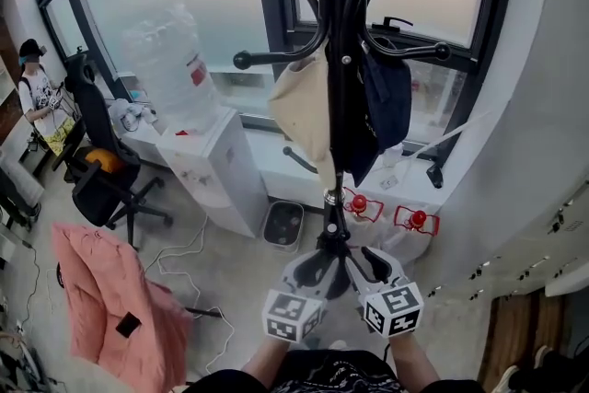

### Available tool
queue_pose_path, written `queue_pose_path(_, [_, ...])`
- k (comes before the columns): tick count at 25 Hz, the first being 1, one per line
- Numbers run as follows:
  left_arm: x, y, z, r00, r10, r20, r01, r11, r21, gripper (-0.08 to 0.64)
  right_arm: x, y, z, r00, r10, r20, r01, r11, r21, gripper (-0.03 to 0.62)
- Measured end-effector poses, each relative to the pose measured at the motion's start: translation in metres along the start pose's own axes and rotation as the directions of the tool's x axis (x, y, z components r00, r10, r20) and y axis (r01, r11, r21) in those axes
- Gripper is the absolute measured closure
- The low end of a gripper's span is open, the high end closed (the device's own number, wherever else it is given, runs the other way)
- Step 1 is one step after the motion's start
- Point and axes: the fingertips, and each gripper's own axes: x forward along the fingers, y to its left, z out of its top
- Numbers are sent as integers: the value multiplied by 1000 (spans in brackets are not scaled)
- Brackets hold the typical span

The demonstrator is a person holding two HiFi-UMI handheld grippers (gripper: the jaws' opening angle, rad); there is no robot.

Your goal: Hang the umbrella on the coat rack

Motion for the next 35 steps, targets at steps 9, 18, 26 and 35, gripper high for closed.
queue_pose_path(9, [-19,-19,-19,1000,26,2,-26,1000,-2,523,-18,21,-15,1000,-8,10,8,1000,-5,580])
queue_pose_path(18, [-30,-28,-31,999,42,0,-42,999,-31,549,-33,22,-25,999,-42,7,42,999,-11,588])
queue_pose_path(26, [-32,-41,-35,1000,26,-15,-27,1000,-15,549,-42,24,-30,998,-57,-1,57,998,-27,588])
queue_pose_path(35, [-38,-44,-45,999,36,-38,-37,999,-16,549,-48,27,-36,998,-63,-12,62,998,-34,588])
